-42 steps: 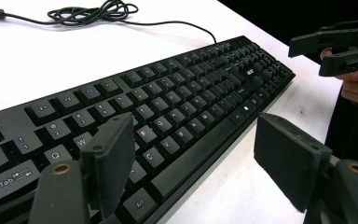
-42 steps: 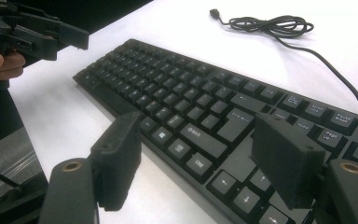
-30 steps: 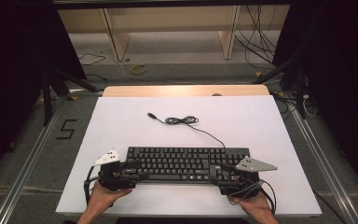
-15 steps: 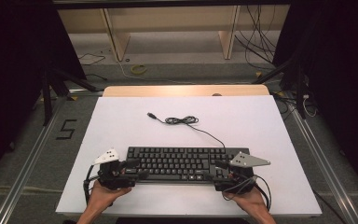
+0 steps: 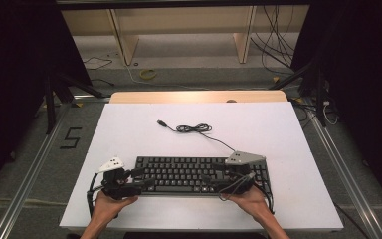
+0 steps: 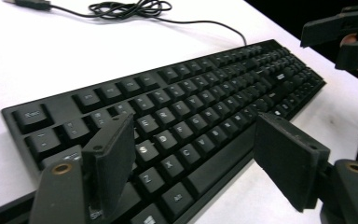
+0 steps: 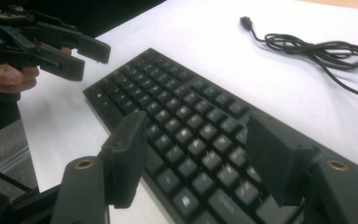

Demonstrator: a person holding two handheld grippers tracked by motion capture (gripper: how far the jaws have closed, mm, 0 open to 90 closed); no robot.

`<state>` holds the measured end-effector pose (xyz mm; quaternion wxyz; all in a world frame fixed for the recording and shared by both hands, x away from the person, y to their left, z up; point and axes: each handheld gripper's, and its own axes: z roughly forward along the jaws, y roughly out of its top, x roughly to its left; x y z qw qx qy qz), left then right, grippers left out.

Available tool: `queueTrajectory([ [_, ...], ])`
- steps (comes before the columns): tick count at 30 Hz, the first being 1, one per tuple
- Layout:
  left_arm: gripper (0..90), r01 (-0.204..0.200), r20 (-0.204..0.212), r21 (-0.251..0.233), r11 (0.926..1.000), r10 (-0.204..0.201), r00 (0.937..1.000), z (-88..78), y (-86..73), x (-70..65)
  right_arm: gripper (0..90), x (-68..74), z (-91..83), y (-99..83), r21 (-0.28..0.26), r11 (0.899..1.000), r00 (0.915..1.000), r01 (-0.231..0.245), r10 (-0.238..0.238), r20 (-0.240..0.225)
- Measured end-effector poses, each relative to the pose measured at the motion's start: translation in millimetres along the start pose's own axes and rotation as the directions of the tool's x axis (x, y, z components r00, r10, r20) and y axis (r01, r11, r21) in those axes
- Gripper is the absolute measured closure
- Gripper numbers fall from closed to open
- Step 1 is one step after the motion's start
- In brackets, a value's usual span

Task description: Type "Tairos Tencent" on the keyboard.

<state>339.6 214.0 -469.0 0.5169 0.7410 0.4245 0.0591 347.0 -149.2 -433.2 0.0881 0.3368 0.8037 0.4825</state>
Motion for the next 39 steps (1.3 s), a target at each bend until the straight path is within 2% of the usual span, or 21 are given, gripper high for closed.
queueTrajectory([
  [12, 34.4, -0.006, -0.085, 0.042, 0.9991, 0.009, 0.9963, -0.2, 1.2, 5.2, 47.3, 4.1, 32.5, 21.7, 0.047, 0.999, 0.9999, 0.007, -0.007, -0.01],
  [15, 41.7, -0.01, -0.105, 0.055, 0.9984, 0.015, 0.9944, 0.2, 2.6, 5.8, 52.7, 5.7, 45.2, 27.3, 0.084, 0.996, 1.0, 0.006, -0.005, -0.006],
  [16, 41.7, -0.018, -0.113, 0.063, 0.9978, 0.025, 0.9933, 0.3, 3.1, 6.0, 52.7, 5.7, 45.2, 27.3, 0.084, 0.996, 1.0, 0.006, -0.005, -0.006],
  [17, 46.4, -0.022, -0.121, 0.072, 0.9971, 0.031, 0.9921, 0.5, 3.3, 6.0, 56.0, 7.1, 52.0, 29.5, 0.099, 0.995, 0.9999, 0.009, -0.008, -0.01],
  [18, 46.4, -0.026, -0.131, 0.082, 0.9963, 0.037, 0.9907, 0.9, 3.5, 6.3, 56.0, 7.1, 52.0, 29.5, 0.099, 0.995, 0.9999, 0.009, -0.008, -0.01],
  [21, 56.8, -0.025, -0.161, 0.125, 0.9919, 0.045, 0.9859, 3.0, 3.6, 8.1, 62.8, 9.8, 66.4, 33.5, 0.132, 0.991, 0.9999, 0.008, -0.007, -0.014],
  [23, 58.8, -0.023, -0.164, 0.134, 0.9908, 0.045, 0.9853, 3.2, 3.6, 8.8, 64.5, 10.5, 70.1, 34.2, 0.136, 0.991, 0.9998, 0.01, -0.007, -0.016],
  [30, 78.0, -0.004, -0.175, 0.188, 0.9821, 0.037, 0.9839, 4.0, 3.3, 14.5, 79.6, 15.7, 98.3, 36.7, 0.179, 0.984, 0.9995, 0.017, -0.013, -0.028],
  [39, 88.5, -0.014, -0.18, 0.239, 0.9708, 0.059, 0.9818, 5.6, 2.9, 14.0, 89.3, 20.6, 119.5, 36.6, 0.216, 0.976, 0.9992, 0.029, -0.022, -0.033],
])
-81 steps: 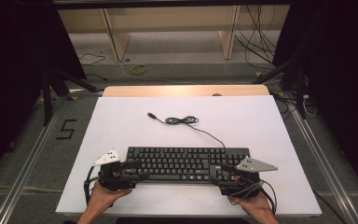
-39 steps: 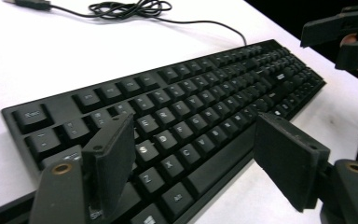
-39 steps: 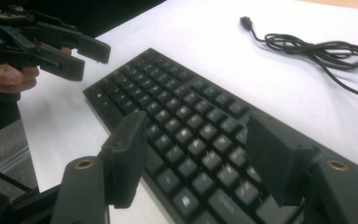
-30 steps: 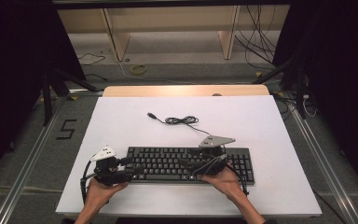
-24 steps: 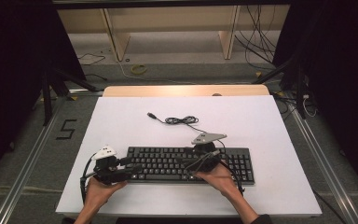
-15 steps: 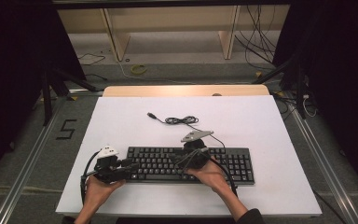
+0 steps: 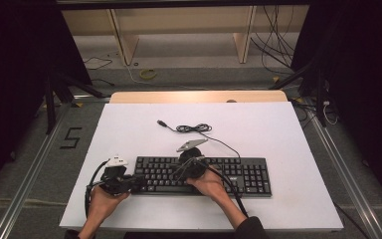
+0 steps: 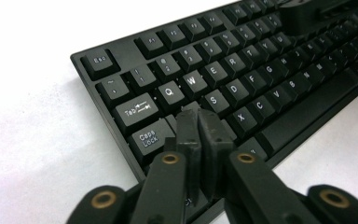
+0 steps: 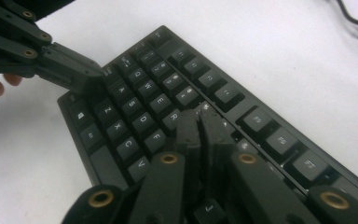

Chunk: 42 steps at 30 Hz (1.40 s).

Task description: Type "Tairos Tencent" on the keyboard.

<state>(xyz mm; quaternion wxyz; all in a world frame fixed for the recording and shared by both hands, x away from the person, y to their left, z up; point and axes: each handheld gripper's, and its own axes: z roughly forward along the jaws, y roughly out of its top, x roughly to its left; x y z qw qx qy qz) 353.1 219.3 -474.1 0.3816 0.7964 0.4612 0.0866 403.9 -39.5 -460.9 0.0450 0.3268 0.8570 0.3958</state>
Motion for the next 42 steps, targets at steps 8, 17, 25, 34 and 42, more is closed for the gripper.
queueTrajectory([
  [8, 89.0, -0.008, -0.003, 0.021, 0.9998, 0.009, 1.0, 0.9, 0.0, 1.0, 90.0, 1.6, 11.3, 2.1, 0.022, 1.0, 1.0, 0.007, -0.007, -0.004],
  [17, 89.0, -0.002, -0.001, 0.033, 0.9994, 0.002, 1.0, 2.0, -0.4, 1.4, 90.0, 4.3, 18.9, 3.7, 0.042, 0.999, 0.9999, 0.011, -0.011, -0.002],
  [25, 89.0, 0.0, 0.001, 0.036, 0.9994, 0.0, 1.0, 2.2, -0.4, 1.8, 90.0, 3.1, 22.9, 2.6, 0.053, 0.999, 0.9999, 0.012, -0.013, 0.009],
  [34, 89.2, 0.003, -0.005, 0.049, 0.9988, -0.003, 1.0, 4.6, -1.4, 2.1, 90.0, 3.1, 25.5, 1.4, 0.068, 0.998, 0.9999, 0.01, -0.011, 0.011],
  [42, 89.2, -0.001, -0.008, 0.049, 0.9988, 0.002, 1.0, 4.3, -1.6, 1.7, 90.0, 3.8, 25.7, 2.1, 0.072, 0.997, 0.9998, 0.007, -0.008, 0.018],
])
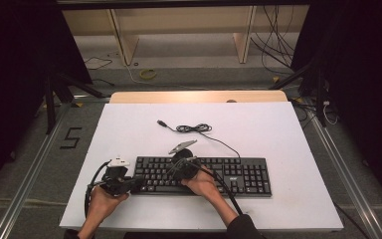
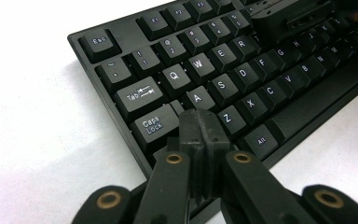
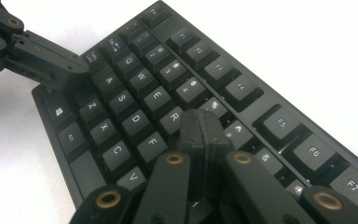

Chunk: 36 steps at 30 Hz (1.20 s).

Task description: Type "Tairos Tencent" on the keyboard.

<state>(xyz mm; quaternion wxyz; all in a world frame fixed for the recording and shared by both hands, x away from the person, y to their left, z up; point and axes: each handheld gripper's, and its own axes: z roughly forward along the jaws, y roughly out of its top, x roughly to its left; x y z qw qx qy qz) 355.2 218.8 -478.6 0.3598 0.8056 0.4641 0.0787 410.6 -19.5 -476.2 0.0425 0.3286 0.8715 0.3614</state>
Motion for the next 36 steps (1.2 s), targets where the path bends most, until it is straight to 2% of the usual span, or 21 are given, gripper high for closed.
queueTrajectory([
  [2, 89.0, 0.0, 0.006, -0.002, 1.0, 0.0, 1.0, -0.8, 0.5, 0.5, 90.0, -0.5, -0.8, 0.0, 0.0, 1.0, 0.9999, -0.01, 0.01, -0.007],
  [4, 88.7, 0.01, 0.014, -0.019, 0.9998, -0.01, 0.9999, -2.3, 0.8, -0.1, 90.0, -2.9, -4.9, -0.3, -0.026, 0.999, 0.9993, -0.025, 0.024, -0.03],
  [6, 86.5, 0.009, 0.016, -0.027, 0.9996, -0.008, 0.9998, -4.2, 1.9, -0.2, 89.4, -3.4, -9.6, 0.1, -0.05, 0.998, 0.9991, -0.031, 0.029, -0.03],
  [10, 81.5, 0.019, 0.039, -0.078, 0.9968, -0.016, 0.9991, -9.2, 4.5, -1.3, 85.1, -4.2, -19.3, 1.1, -0.096, 0.995, 0.9988, -0.028, 0.024, -0.043],
  [13, 76.6, 0.022, 0.043, -0.084, 0.9963, -0.018, 0.9989, -9.6, 5.6, -0.9, 81.2, -4.1, -23.3, 0.7, -0.106, 0.994, 0.999, -0.028, 0.024, -0.038],
  [17, 65.6, 0.044, 0.054, -0.101, 0.9939, -0.039, 0.9978, -10.2, 7.3, 0.4, 71.8, -6.9, -29.7, -2.5, -0.123, 0.992, 0.9991, -0.025, 0.02, -0.037],
  [18, 60.5, 0.043, 0.053, -0.1, 0.9941, -0.038, 0.9979, -11.0, 8.2, 1.0, 66.4, -8.8, -33.6, -4.5, -0.129, 0.991, 0.9985, -0.039, 0.034, -0.043],
  [21, 55.2, 0.045, 0.058, -0.113, 0.9926, -0.039, 0.9976, -10.9, 10.0, 1.4, 61.6, -10.6, -38.0, -6.0, -0.142, 0.989, 0.9981, -0.045, 0.039, -0.048],
  [25, 42.9, 0.042, 0.061, -0.122, 0.9916, -0.035, 0.9975, -9.0, 11.4, 0.5, 51.2, -14.3, -51.3, -9.1, -0.176, 0.982, 0.9972, -0.061, 0.053, -0.052],
  [30, 37.1, 0.031, 0.076, -0.15, 0.9881, -0.02, 0.9969, -9.1, 13.4, -2.4, 43.2, -17.5, -62.4, -12.7, -0.195, 0.979, 0.9971, -0.066, 0.057, -0.049],
  [36, 35.4, 0.03, 0.091, -0.192, 0.981, -0.012, 0.9958, -8.0, 14.2, -3.5, 40.0, -20.4, -68.8, -14.8, -0.209, 0.976, 0.9976, -0.065, 0.058, -0.039],
])
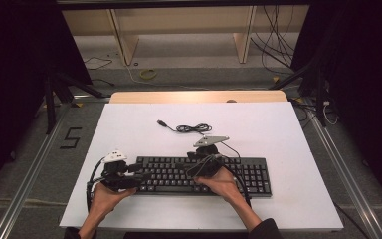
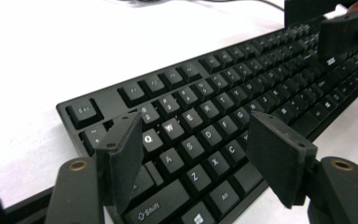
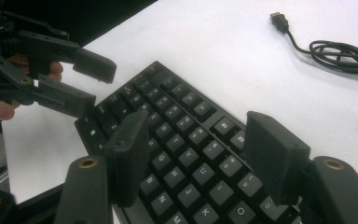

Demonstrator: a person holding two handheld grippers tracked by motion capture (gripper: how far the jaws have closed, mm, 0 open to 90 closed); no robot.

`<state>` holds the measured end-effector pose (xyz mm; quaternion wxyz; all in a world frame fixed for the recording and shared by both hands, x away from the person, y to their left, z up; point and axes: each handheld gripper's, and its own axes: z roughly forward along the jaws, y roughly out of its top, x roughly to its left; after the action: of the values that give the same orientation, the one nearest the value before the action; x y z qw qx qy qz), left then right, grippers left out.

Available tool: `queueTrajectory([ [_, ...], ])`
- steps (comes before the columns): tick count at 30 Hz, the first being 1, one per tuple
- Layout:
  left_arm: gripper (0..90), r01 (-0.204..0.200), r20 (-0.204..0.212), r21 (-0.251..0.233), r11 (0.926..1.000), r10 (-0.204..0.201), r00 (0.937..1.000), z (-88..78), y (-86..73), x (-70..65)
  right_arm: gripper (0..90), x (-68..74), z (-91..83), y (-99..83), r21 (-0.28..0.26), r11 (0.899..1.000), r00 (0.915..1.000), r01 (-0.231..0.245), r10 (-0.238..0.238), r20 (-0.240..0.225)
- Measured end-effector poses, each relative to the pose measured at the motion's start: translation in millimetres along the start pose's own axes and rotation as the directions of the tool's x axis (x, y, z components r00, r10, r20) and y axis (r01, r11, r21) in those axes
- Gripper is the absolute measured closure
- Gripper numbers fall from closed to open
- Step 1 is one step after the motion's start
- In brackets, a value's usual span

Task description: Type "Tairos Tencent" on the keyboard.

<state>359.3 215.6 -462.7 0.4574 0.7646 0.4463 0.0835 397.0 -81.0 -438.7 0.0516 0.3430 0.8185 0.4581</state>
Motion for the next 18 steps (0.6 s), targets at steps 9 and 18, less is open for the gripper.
queueTrajectory([
  [9, 43.8, 0.004, -0.01, -0.004, 1.0, -0.004, 0.9999, 4.1, -2.4, 5.1, 37.8, -2.2, -2.8, -1.0, 0.001, 1.0, 1.0, -0.002, 0.002, 0.009],
  [18, 68.4, 0.007, -0.033, 0.04, 0.9992, -0.006, 0.9994, 8.2, -4.6, 8.5, 37.6, -3.1, -2.9, -1.8, 0.005, 1.0, 0.9999, 0.0, 0.0, 0.013],
])
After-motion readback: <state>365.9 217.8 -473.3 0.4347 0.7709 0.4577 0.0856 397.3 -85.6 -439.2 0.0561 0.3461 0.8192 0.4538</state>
